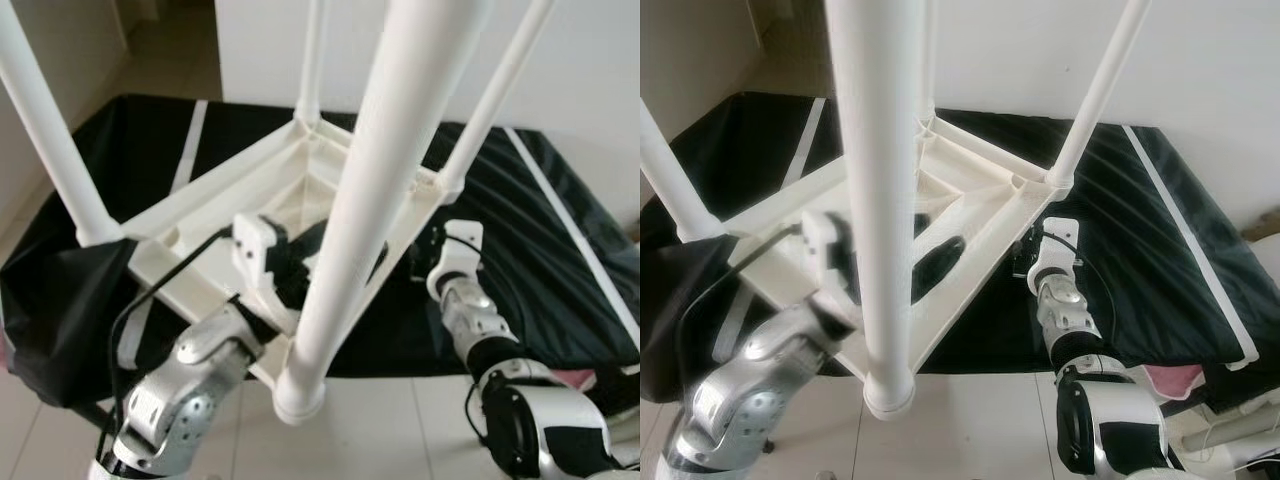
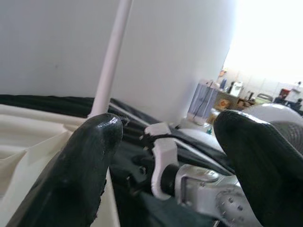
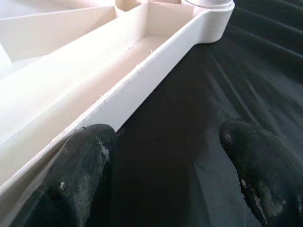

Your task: Building children table

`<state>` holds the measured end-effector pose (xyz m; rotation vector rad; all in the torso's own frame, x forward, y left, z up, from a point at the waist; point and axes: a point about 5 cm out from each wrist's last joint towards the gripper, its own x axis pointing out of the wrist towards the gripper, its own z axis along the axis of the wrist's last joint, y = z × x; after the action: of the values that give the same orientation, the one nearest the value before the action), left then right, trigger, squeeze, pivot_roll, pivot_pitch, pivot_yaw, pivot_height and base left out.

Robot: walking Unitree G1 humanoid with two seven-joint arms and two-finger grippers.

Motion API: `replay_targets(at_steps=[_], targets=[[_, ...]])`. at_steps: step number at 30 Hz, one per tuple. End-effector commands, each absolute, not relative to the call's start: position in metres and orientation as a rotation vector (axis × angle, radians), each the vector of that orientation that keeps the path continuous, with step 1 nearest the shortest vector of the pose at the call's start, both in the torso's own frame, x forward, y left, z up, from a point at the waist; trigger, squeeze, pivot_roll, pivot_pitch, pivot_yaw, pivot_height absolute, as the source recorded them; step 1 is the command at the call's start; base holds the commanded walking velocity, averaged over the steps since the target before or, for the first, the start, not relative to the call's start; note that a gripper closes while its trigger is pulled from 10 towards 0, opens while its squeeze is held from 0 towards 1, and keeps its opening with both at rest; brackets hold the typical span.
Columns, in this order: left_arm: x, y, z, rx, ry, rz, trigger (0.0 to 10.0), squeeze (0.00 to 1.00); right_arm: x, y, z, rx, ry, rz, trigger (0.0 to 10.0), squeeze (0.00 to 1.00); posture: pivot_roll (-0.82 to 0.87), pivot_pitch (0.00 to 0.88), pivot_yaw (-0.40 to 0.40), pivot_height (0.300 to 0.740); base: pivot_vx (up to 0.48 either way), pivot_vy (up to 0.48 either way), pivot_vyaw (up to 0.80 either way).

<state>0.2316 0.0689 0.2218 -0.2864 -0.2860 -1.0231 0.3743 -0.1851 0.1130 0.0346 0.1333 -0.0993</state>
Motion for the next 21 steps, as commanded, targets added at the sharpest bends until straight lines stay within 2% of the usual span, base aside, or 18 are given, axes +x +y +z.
replay_targets(at_steps=[1,3,5,9,14,16,19,21], targets=[[0.230,0.069,0.219,-0.279,-0.270,-1.026,10.0,0.00,0.378,-0.189,0.124,0.038,0.073,-0.119,10.0,0.00,0.13,0.055,-0.106,0.740,0.000,0.000,0.00],[0.230,0.073,0.217,-0.264,-0.266,-1.017,10.0,0.00,0.376,-0.193,0.124,0.042,0.062,-0.134,10.0,0.00,0.13,0.055,-0.106,0.740,0.000,0.000,0.00],[0.233,0.090,0.209,-0.199,-0.228,-0.979,10.0,0.00,0.370,-0.205,0.124,0.026,0.010,-0.199,10.0,0.00,0.13,0.063,-0.108,0.740,0.000,0.000,0.00],[0.234,0.095,0.207,-0.174,-0.214,-0.965,10.0,0.00,0.367,-0.210,0.124,0.020,-0.008,-0.218,10.0,0.00,0.13,0.063,-0.108,0.740,0.000,0.000,0.00],[0.236,0.126,0.197,-0.006,-0.178,-0.940,10.0,0.00,0.353,-0.227,0.122,0.000,-0.083,-0.265,10.0,0.00,0.13,0.068,-0.108,0.740,0.000,0.000,0.00],[0.230,0.134,0.197,0.067,-0.180,-0.989,10.0,0.00,0.344,-0.233,0.120,0.030,-0.106,-0.254,10.0,0.00,0.13,0.066,-0.106,0.740,0.000,0.000,0.00],[0.224,0.135,0.195,0.073,-0.159,-1.053,10.0,0.00,0.340,-0.234,0.119,0.033,-0.115,-0.235,10.0,0.00,0.12,0.065,-0.105,0.740,0.000,0.000,0.00],[0.209,0.139,0.187,0.107,-0.093,-1.197,10.0,0.00,0.331,-0.236,0.118,0.019,-0.129,-0.195,10.0,0.00,0.12,0.066,-0.102,0.740,0.000,0.000,0.00]])
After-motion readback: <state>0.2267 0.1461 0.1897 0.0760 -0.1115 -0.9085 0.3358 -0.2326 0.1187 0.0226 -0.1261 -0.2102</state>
